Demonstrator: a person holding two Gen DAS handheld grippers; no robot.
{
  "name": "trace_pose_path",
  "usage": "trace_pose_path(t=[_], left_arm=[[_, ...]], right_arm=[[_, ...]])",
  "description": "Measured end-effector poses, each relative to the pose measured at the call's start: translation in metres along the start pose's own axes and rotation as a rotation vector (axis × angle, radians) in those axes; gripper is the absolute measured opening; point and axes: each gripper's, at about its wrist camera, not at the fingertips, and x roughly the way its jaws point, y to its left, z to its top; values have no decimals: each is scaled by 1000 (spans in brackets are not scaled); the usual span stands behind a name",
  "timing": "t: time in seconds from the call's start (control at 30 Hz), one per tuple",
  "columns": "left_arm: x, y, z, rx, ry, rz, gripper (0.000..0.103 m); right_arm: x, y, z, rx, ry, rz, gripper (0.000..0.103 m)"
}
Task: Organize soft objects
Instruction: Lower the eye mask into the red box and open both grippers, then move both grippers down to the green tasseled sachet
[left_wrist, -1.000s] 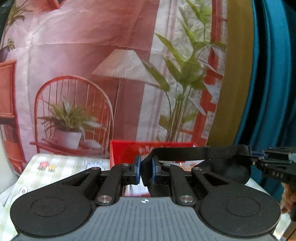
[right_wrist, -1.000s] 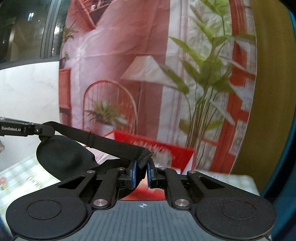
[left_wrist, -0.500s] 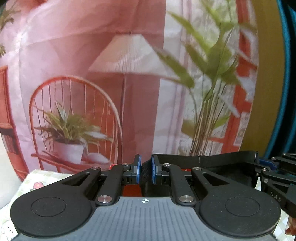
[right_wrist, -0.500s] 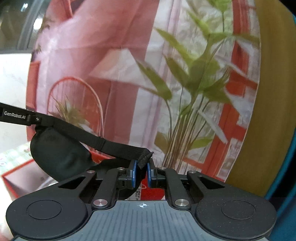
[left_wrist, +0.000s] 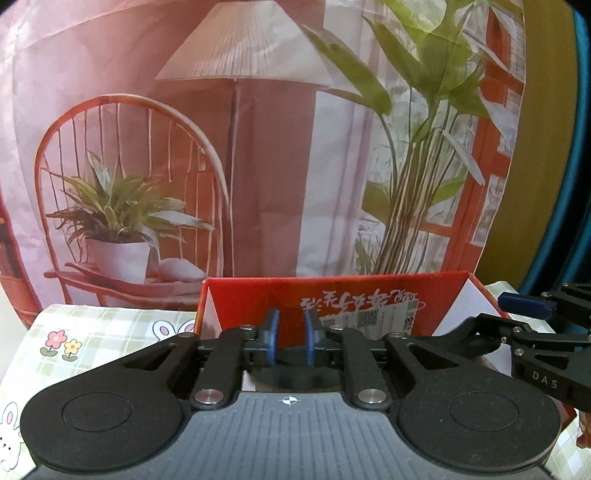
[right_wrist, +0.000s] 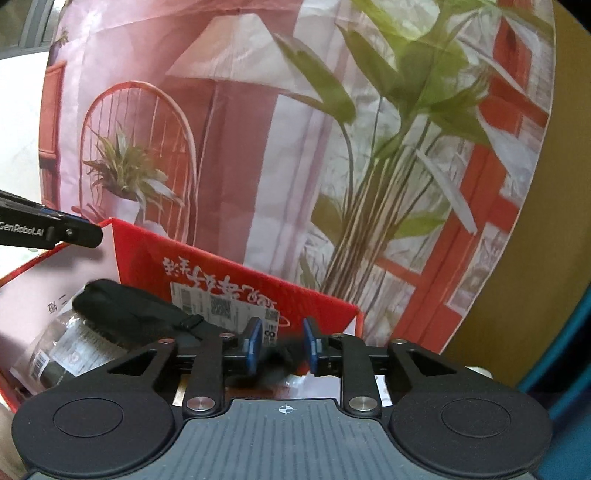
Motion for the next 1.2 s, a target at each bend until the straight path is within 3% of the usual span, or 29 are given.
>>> trace_pose_path(t=[0.07, 0.33, 0.47, 0.9, 1.2], left_arm=[[-7, 3, -2, -12, -5, -11, 55], [-48, 4, -14, -1, -7, -63, 77], [-73, 6, -30, -5, 1, -88, 81], [-124, 10, -113, -92, 70, -114, 83], [-127, -5, -156, -131, 128, -122, 83]], right_arm=[[-5, 0, -1, 11, -5, 10, 41], [-40, 6, -9, 27, -52, 99, 71], [-66, 6, -19, 60, -86, 155, 81], [-147, 13, -82, 108, -132, 203, 87], [-161, 23, -149, 118, -36, 206, 86]])
